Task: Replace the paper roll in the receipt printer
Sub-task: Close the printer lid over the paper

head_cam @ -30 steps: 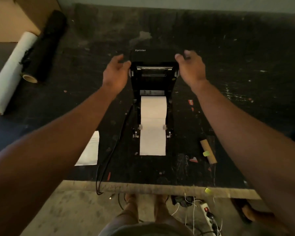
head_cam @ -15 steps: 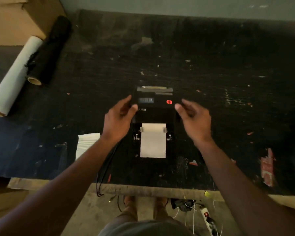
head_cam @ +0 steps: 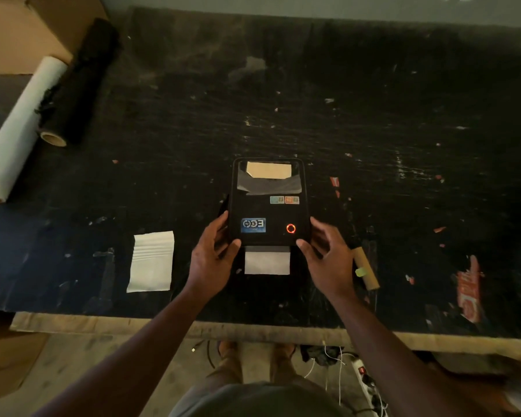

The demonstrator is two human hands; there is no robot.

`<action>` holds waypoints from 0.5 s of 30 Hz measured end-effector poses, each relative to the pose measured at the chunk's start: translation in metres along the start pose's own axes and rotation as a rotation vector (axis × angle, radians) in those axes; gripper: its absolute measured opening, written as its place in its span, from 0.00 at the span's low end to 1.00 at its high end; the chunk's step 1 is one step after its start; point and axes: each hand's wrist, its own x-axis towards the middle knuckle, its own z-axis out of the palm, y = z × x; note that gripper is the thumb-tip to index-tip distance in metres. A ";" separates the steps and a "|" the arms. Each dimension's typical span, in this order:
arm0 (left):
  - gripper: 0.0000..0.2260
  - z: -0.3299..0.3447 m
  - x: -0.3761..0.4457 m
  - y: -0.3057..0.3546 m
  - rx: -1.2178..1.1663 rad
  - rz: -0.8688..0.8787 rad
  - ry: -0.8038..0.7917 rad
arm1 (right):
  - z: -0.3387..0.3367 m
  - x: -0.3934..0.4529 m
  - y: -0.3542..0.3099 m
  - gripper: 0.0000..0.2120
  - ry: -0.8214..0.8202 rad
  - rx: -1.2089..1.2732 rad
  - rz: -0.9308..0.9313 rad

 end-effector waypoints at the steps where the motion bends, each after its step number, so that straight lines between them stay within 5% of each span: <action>1: 0.30 0.000 -0.001 -0.002 0.009 0.007 0.001 | 0.001 -0.002 0.001 0.26 0.001 0.002 -0.001; 15: 0.29 0.004 0.001 -0.013 -0.014 0.037 -0.002 | 0.005 -0.003 0.009 0.26 -0.038 0.047 0.049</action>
